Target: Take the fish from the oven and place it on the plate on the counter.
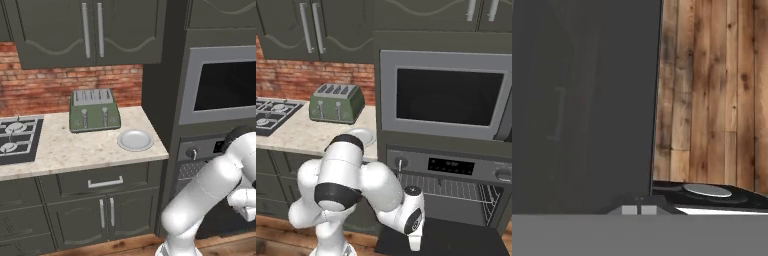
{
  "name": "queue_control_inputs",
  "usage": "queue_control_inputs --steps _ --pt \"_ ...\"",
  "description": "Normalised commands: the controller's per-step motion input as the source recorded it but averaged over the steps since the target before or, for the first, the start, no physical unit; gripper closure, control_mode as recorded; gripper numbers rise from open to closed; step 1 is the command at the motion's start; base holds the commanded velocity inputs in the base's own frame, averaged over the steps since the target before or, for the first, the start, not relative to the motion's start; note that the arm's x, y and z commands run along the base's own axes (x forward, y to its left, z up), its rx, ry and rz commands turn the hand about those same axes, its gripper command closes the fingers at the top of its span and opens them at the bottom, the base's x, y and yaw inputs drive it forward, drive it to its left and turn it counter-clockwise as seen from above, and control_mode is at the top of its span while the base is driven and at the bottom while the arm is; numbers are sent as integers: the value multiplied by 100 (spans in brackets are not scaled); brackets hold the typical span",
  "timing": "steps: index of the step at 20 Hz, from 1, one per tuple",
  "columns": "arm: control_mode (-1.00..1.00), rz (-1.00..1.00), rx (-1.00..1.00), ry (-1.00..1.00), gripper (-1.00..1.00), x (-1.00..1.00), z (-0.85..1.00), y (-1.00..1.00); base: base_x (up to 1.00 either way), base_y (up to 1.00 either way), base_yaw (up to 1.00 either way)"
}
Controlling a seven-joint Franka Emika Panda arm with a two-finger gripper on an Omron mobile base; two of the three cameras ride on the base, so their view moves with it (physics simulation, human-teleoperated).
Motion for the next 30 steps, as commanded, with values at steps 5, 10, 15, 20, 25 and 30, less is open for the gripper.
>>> queue_control_inputs --steps 5,10,15,20,25,30 --pt "-100 9 6 35 100 -100 77 0 0 0 0" --pt "-100 9 3 2 100 -100 100 -1 0 0 0" --pt "-100 13 4 -14 100 -87 100 -20 0 0 0" --pt "-100 -4 5 -17 100 -24 100 -7 0 0 0" --pt "-100 -3 6 -17 100 -10 100 -21 0 0 0" --pt "-100 0 16 -4 100 -1 99 -71 0 0 0"
